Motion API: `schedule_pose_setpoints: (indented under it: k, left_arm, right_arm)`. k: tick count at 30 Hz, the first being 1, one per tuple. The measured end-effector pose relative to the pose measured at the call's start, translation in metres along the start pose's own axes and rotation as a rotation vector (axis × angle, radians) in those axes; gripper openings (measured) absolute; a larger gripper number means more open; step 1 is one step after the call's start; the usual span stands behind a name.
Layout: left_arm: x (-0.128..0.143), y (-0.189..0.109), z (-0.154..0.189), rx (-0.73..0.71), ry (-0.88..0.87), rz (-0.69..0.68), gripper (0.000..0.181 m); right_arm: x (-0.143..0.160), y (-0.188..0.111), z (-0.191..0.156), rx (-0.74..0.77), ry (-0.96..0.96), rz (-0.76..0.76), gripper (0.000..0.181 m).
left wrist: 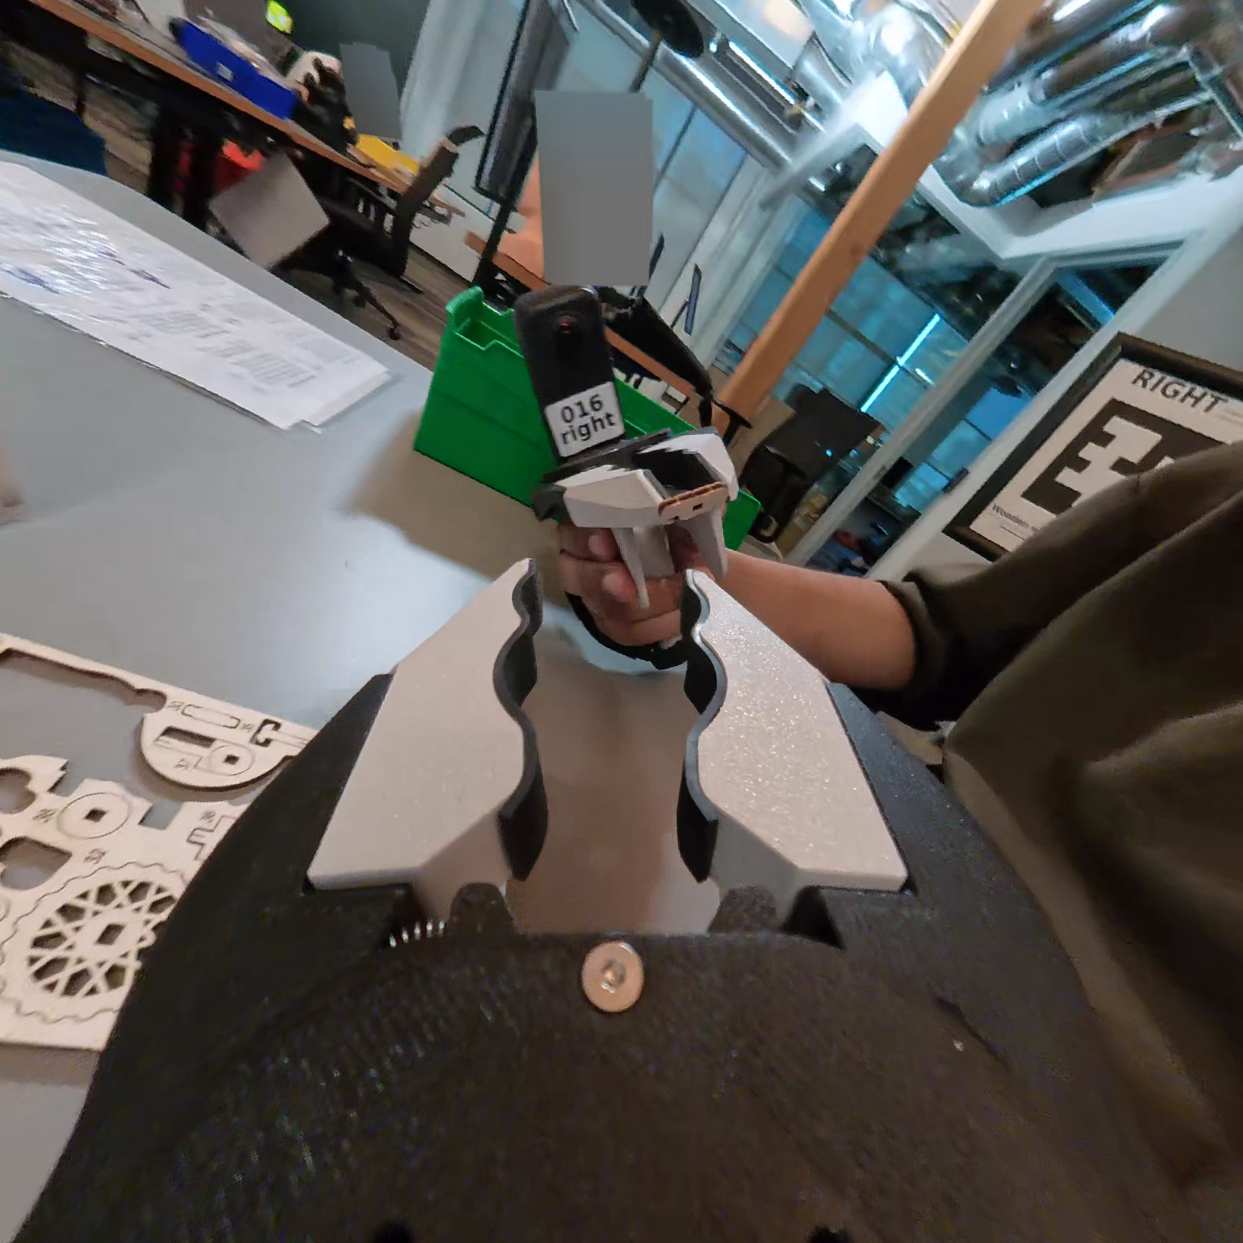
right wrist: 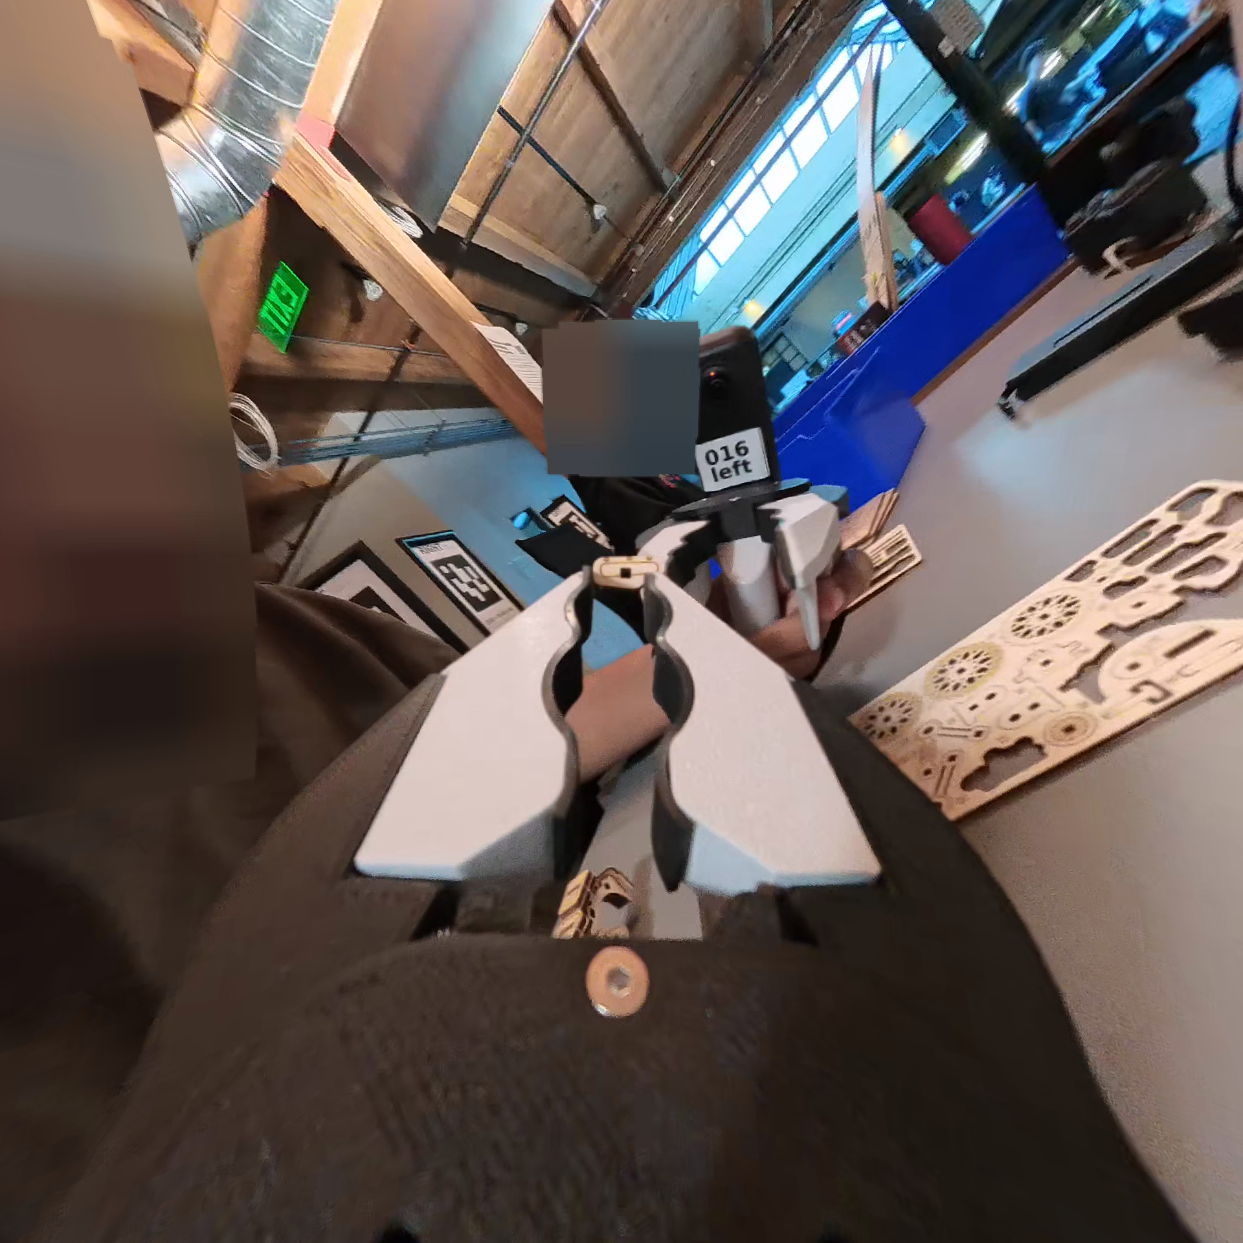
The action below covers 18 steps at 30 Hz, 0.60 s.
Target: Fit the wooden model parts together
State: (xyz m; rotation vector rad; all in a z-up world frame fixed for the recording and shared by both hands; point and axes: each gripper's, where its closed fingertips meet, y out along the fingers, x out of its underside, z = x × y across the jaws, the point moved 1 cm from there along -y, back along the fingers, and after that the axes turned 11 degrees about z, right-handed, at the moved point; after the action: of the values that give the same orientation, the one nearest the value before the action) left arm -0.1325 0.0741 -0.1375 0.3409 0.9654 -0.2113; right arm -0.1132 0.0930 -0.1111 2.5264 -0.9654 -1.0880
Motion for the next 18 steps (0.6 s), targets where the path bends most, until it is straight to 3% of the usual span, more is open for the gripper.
schedule_pose_setpoints:
  k: [13, 18]
  left_arm:
    - [0.001, 0.004, 0.015, 0.080, 0.016, 0.012, 0.026]
    - [0.004, 0.007, 0.019, 0.086, 0.040, -0.006, 0.010]
  right_arm:
    - [0.012, 0.001, 0.002, -0.080, 0.219, -0.034, 0.013]
    - [0.014, -0.001, 0.007, -0.070, 0.313, -0.030, 0.012]
